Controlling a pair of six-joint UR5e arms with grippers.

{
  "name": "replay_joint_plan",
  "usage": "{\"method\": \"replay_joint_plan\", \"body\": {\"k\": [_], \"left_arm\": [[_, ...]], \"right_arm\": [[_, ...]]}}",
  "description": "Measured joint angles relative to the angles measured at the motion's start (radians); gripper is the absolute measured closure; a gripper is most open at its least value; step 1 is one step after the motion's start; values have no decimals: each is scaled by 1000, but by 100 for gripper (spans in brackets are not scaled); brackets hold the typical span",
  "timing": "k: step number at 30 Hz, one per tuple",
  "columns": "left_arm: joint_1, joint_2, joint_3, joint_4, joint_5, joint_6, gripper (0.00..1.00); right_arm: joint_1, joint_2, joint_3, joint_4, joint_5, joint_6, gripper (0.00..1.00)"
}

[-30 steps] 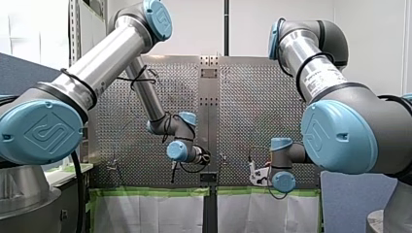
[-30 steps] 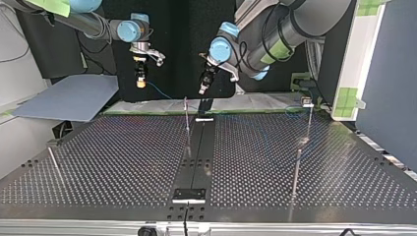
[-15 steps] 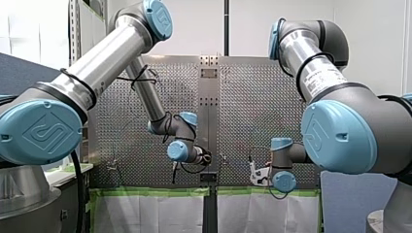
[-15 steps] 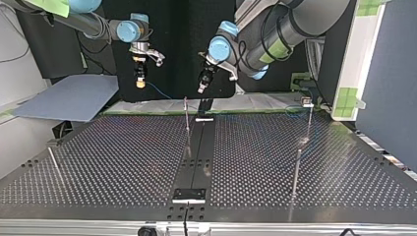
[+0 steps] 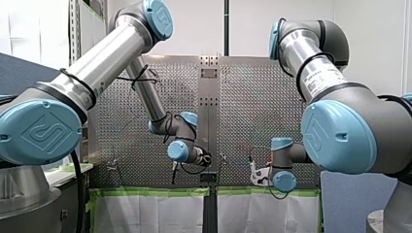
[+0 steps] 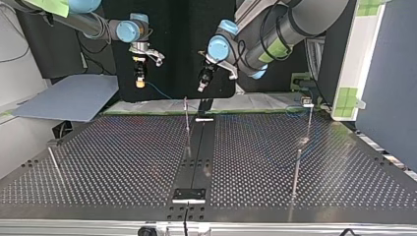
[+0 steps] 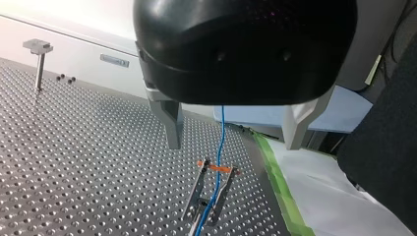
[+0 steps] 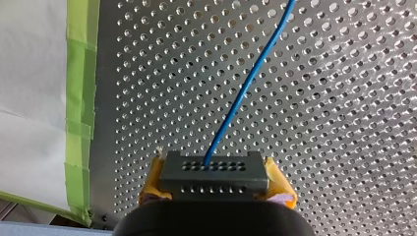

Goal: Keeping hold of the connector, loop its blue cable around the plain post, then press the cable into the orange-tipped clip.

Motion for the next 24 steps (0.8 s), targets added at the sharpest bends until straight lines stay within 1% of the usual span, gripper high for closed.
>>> {"method": "replay_joint_plan", "body": {"k": [3, 6, 14, 17, 20, 24], "left_arm": [[-3, 0, -1, -5, -20, 0, 0], [-4, 0, -3, -14, -31, 3, 0], [-12, 0, -9, -39, -39, 9, 0], [-14, 0, -21, -41, -41, 13, 0], [-16, 1, -37, -45, -41, 27, 0], [-20, 1, -71, -53, -43, 45, 0]], "right_arm": [[-1, 0, 0, 1, 0, 0, 100], [-1, 0, 0, 2, 0, 0, 100], [-8, 0, 0, 2, 0, 0, 100], [-10, 0, 0, 2, -1, 0, 100], [-12, 0, 0, 2, -3, 0, 100], [-13, 0, 0, 2, -4, 0, 100]]}}
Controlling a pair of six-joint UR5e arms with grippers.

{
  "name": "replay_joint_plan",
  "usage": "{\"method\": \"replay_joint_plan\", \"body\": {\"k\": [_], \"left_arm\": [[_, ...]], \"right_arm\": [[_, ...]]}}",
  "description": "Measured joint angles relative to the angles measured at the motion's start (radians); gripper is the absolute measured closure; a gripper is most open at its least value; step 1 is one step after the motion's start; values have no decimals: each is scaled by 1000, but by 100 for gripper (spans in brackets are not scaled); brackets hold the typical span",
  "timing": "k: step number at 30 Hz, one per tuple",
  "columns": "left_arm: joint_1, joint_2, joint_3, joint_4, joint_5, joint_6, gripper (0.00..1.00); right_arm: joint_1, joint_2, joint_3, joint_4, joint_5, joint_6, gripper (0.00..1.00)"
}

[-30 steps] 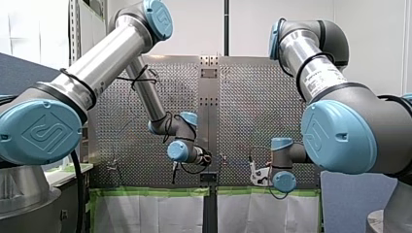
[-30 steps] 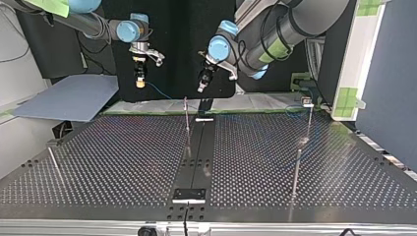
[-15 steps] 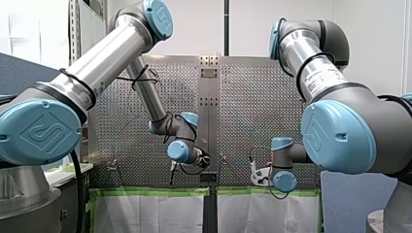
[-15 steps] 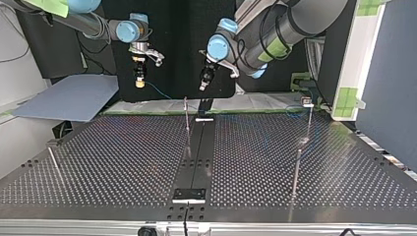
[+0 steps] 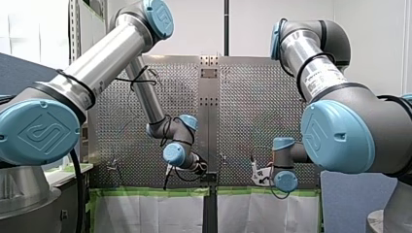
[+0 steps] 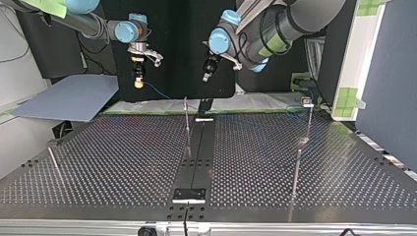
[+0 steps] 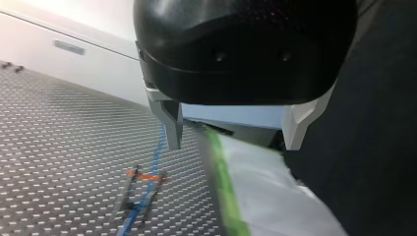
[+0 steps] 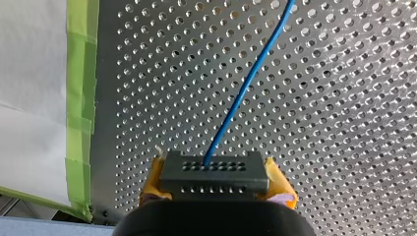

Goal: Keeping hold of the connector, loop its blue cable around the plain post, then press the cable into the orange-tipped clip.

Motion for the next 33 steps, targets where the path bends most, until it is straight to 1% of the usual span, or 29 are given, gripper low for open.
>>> {"method": "replay_joint_plan", "body": {"k": [6, 11, 21, 25, 28, 30, 33], "left_arm": [[-4, 4, -60, 12, -1, 14, 0], [-5, 36, -110, 43, -4, 13, 0], [3, 137, -214, 82, -28, -36, 0], [13, 182, -258, 118, -52, -70, 0], [21, 212, -288, 146, -66, -94, 0], [24, 232, -309, 156, -74, -101, 0], [26, 262, -338, 155, -80, -99, 0]], "right_arm": [[-5, 0, 0, 0, -2, 0, 100], [-7, 0, 0, -1, -3, 0, 100], [-14, 0, 0, -3, -11, 0, 100], [-17, 0, -3, -2, -14, 0, 100], [-18, 0, -10, 7, -19, 0, 100], [-19, 0, -12, 12, -20, 0, 100], [-21, 0, -14, 14, -21, 0, 100]]}}
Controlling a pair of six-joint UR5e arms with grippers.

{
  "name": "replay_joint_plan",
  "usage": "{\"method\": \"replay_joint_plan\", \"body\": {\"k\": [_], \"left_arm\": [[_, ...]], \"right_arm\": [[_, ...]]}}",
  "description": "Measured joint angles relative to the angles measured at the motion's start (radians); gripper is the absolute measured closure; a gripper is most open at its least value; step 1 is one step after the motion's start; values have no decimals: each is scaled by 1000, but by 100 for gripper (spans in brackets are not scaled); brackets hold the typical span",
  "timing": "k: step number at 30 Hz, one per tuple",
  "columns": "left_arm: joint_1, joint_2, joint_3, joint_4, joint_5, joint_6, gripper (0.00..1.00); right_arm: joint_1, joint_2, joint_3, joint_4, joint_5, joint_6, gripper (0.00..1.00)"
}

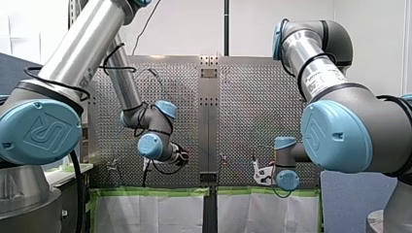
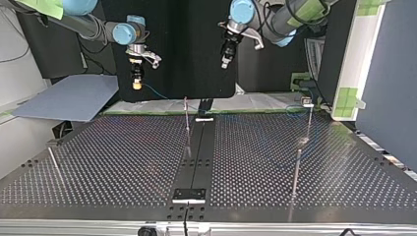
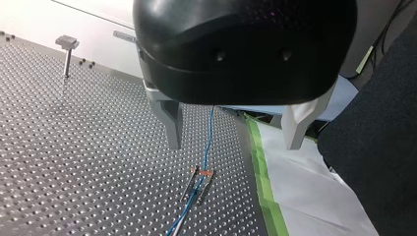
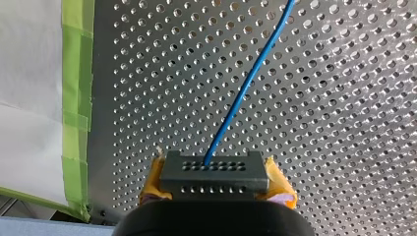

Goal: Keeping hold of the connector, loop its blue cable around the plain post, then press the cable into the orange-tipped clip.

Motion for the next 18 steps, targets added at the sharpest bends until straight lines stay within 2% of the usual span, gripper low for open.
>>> {"method": "replay_joint_plan", "body": {"k": [9, 15, 18], "left_arm": [[2, 89, -77, 33, 3, -12, 0], [4, 146, -87, 43, 1, -4, 0], [4, 157, -87, 45, 1, -1, 0]], "right_arm": [[-2, 0, -1, 4, -5, 2, 100], [-4, 0, -1, 6, -8, 4, 100], [-5, 0, -1, 5, -8, 5, 100]]}}
